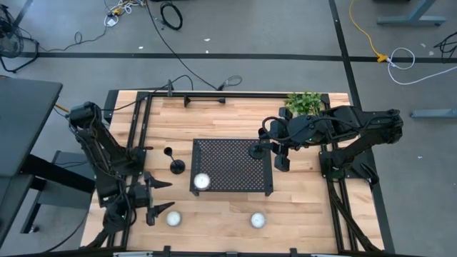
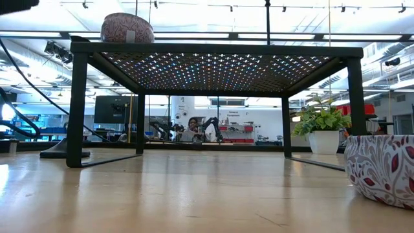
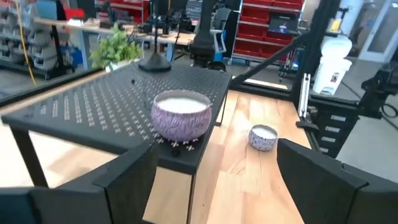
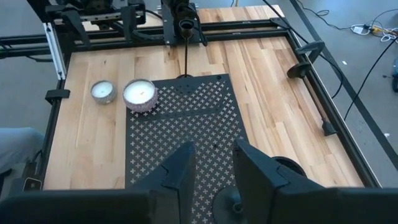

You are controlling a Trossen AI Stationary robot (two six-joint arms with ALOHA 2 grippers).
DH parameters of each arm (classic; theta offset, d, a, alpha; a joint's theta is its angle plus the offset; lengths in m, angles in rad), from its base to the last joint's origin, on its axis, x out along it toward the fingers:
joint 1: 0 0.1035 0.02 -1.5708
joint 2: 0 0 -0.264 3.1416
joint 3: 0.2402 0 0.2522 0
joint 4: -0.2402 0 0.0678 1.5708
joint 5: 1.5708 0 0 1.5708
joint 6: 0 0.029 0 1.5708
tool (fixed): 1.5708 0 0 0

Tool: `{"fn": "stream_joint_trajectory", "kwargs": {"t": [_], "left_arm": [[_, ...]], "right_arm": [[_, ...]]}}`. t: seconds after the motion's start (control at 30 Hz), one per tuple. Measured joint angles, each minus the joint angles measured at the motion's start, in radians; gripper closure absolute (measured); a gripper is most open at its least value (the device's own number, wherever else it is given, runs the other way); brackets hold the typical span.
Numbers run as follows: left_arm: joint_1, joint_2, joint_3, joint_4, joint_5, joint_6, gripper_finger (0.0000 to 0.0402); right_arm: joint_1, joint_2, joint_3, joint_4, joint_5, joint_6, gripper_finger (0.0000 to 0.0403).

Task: Pick & Place candle stick holders
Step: Put the bottom black candle holder on the shelf aligned with the other black candle holder

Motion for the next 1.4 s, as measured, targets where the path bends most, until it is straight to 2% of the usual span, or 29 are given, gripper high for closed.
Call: {"fn": "stream_joint_trajectory", "kwargs": {"t": [0.23, 0.33, 0.53, 0.67, 0.87, 1.1, 1.4], "left_arm": [[0.03, 0.0, 0.0, -0.102, 0.045, -0.101, 0.0077], [0.054, 0.0, 0.0, -0.206, 0.063, -0.223, 0.0077], [0.108, 0.0, 0.0, -0.455, 0.176, -0.524, 0.0077], [0.132, -0.001, 0.0, -0.493, 0.205, -0.562, 0.0077], [0.183, -0.001, 0.0, -0.65, 0.335, -0.718, 0.0077], [0.225, -0.001, 0.0, -0.779, 0.392, -0.781, 0.0077], [0.303, -0.001, 0.0, -0.927, 0.39, -0.804, 0.0077]], "right_arm": [[0.0, -0.004, 0.0, -0.006, 0.0, 0.0, 0.0295], [0.0, -0.008, 0.0, -0.007, 0.0, 0.0, 0.0295], [0.0, -0.02, 0.0, -0.021, 0.0, 0.001, 0.0295], [0.0, -0.032, 0.0, -0.024, 0.0, 0.002, 0.0295], [0.0, -0.062, 0.0, -0.028, 0.0, 0.009, 0.0295], [0.0, -0.089, 0.0, -0.028, -0.002, 0.034, 0.0295], [0.0, -0.091, 0.0, -0.028, -0.002, 0.034, 0.0295]]}}
